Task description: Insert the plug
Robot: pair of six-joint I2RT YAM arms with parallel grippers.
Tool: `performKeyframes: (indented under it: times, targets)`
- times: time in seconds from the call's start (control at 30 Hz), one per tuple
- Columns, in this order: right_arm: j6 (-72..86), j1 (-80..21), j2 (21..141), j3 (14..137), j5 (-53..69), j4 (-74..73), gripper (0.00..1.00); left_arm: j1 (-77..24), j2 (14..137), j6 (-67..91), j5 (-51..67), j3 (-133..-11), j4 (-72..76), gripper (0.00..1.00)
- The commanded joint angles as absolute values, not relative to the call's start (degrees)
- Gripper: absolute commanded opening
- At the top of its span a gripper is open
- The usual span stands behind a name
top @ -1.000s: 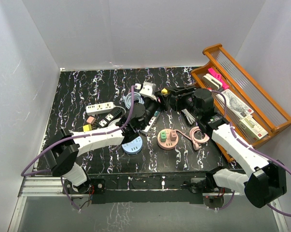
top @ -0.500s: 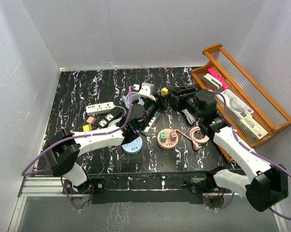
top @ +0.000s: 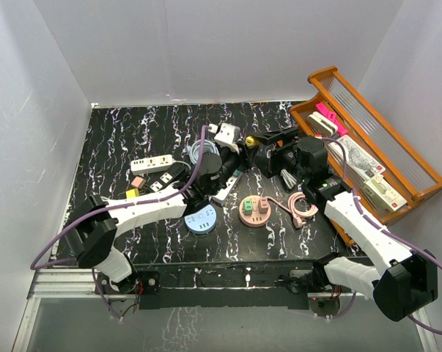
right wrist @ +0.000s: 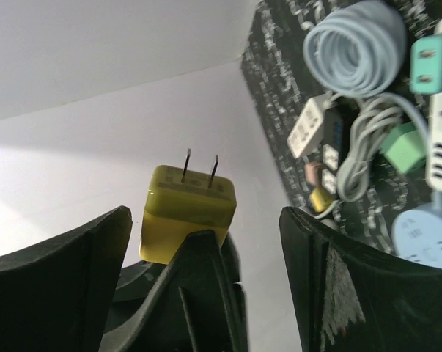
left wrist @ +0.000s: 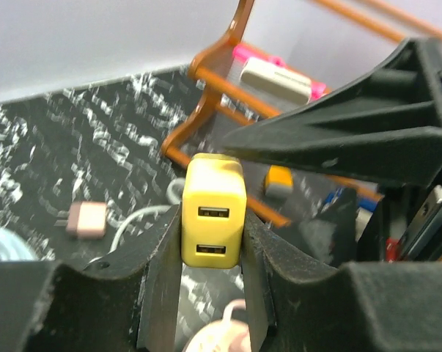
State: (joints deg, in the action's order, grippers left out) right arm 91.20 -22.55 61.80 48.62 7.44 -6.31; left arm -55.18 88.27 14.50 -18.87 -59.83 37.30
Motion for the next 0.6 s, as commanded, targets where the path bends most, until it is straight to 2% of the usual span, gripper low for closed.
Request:
performKeyframes:
  times: [0.0,0.17,0.27,0.57]
  targets:
    - [79.77,-20.94,58.73,51.2,6.07,-10.43,0.83,-52.49,77.96,15.78,-12.27,-64.05,12.29,0.0]
    - [68.15,-20.7,56.21,49.27,6.35,-10.12,0.84,-51.56,71.06,16.16,-11.75,-67.89,-13.41,0.0]
    - [63.1,-20.74,55.49,48.13,6.45,-10.95,0.83,-51.41,68.86,17.8,-12.49,-69.23,-23.17,0.0]
    - [54.94,-20.7,55.54,49.09,8.21,-12.74,0.82,-51.39,72.58,13.58,-5.8,-67.56,-29.18,0.0]
